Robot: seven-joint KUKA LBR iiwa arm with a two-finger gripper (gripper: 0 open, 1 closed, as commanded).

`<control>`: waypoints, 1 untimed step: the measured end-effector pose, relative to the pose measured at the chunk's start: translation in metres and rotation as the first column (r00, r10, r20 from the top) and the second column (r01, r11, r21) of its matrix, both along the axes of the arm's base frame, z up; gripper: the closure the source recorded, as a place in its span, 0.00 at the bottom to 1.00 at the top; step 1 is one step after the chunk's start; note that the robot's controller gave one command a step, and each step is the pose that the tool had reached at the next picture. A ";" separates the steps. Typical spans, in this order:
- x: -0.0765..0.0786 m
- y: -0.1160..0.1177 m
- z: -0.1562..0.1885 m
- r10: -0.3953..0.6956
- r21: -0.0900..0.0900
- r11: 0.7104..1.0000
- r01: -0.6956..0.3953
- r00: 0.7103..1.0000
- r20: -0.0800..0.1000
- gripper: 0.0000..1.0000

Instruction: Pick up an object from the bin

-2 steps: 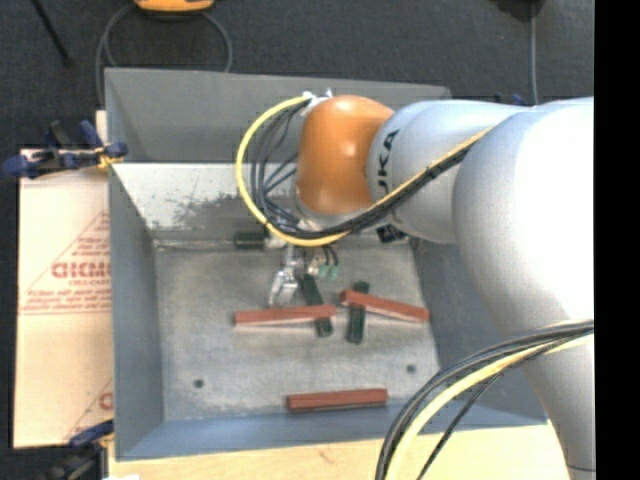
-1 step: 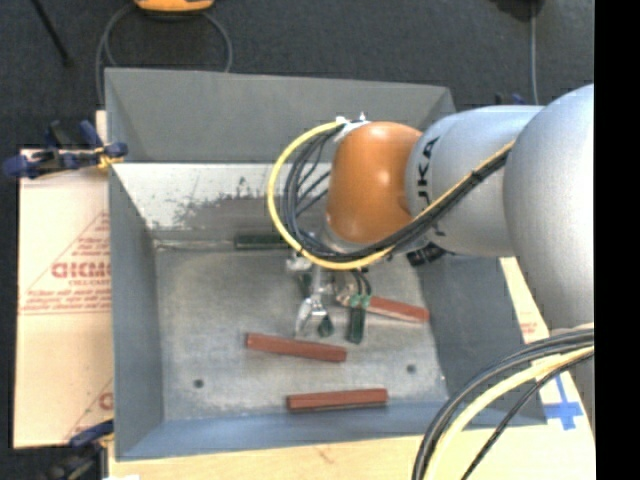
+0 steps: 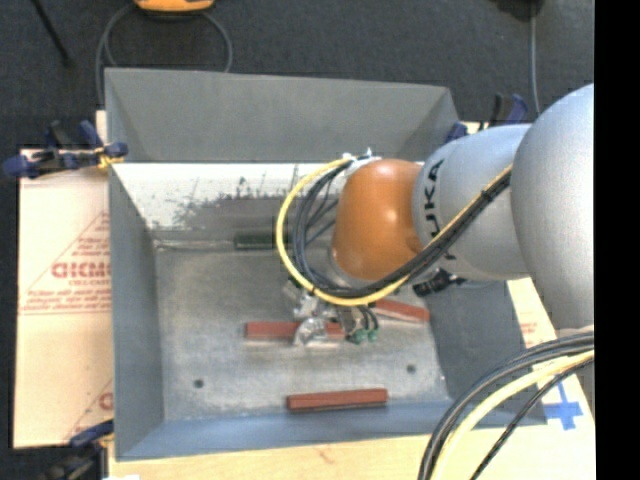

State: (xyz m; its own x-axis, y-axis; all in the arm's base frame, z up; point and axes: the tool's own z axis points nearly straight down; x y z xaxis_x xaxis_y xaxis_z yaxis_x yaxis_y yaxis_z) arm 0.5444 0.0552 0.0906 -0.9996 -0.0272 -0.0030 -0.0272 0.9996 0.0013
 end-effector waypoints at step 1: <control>0.000 0.000 0.000 -0.001 0.000 1.000 0.001 1.000 -0.001 1.00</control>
Offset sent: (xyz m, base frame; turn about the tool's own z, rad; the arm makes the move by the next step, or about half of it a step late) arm 0.0049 -0.0013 0.0409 0.0041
